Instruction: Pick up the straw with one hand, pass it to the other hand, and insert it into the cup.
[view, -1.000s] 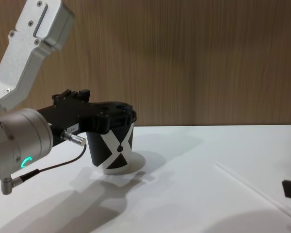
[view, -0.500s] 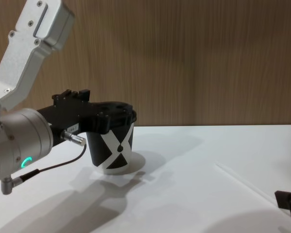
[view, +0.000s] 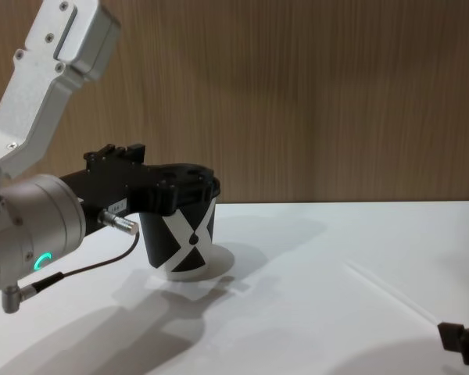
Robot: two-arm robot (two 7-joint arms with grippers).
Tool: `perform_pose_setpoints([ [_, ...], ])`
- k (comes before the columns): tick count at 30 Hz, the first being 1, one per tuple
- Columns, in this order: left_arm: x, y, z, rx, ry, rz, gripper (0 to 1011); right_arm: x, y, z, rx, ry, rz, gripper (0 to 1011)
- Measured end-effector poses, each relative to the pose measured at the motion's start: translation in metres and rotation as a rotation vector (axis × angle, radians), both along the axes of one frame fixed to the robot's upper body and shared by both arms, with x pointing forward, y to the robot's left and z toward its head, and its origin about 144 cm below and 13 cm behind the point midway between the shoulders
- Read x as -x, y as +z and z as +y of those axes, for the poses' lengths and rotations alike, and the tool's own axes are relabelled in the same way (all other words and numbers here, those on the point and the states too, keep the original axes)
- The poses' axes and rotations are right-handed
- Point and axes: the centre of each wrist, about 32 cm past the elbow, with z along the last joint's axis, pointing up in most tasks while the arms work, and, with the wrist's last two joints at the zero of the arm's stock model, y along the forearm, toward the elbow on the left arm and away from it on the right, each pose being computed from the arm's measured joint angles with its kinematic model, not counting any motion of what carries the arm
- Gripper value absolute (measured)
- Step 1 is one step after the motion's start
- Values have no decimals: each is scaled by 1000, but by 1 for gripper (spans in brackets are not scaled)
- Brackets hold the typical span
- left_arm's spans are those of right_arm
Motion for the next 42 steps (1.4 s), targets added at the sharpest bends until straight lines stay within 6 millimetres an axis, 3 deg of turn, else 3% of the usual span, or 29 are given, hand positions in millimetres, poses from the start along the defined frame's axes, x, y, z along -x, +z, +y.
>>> perform_pose_setpoints([
  [38, 0, 0, 0, 0, 0, 0, 1003, -9, -10, -4, 14, -15, 35, 1001],
  [42, 0, 0, 0, 0, 0, 0, 1003, -8, -11, -4, 14, -14, 33, 915],
])
